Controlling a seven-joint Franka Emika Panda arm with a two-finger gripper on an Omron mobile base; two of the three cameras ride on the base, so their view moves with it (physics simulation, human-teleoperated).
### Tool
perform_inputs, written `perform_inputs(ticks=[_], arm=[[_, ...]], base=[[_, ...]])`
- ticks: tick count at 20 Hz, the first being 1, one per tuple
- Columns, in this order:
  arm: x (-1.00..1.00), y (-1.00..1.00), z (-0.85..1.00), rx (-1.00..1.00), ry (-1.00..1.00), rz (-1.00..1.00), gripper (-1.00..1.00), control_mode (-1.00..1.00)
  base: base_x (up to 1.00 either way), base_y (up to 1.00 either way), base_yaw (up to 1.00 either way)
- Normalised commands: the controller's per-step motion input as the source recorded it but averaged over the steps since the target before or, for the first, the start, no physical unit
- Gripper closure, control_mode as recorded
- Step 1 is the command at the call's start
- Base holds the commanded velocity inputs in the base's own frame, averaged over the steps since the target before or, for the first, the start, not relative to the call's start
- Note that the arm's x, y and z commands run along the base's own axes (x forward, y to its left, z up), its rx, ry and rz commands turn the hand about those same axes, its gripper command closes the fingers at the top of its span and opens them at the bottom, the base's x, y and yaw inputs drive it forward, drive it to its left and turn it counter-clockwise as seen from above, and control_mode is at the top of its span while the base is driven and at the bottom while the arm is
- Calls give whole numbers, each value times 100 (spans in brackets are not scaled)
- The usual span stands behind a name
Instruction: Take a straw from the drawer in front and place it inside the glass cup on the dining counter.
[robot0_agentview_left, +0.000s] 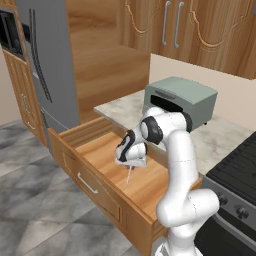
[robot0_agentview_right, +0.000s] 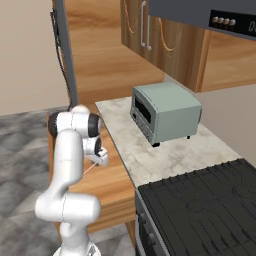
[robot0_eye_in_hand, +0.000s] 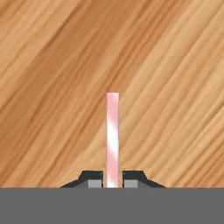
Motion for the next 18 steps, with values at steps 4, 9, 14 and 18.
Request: perform_inputs(ticks=[4,9,14,18], arm=[[-58,11,98,0,-8,8,100,-100],[-57,26,100,0,-5,14,100,-100],[-47,4,100,0,0,30,100,-100],[-53,0,100,2,-1,35,100,-100]], base=[[0,0,0],[0,0,0],[0,0,0],[0,0,0]])
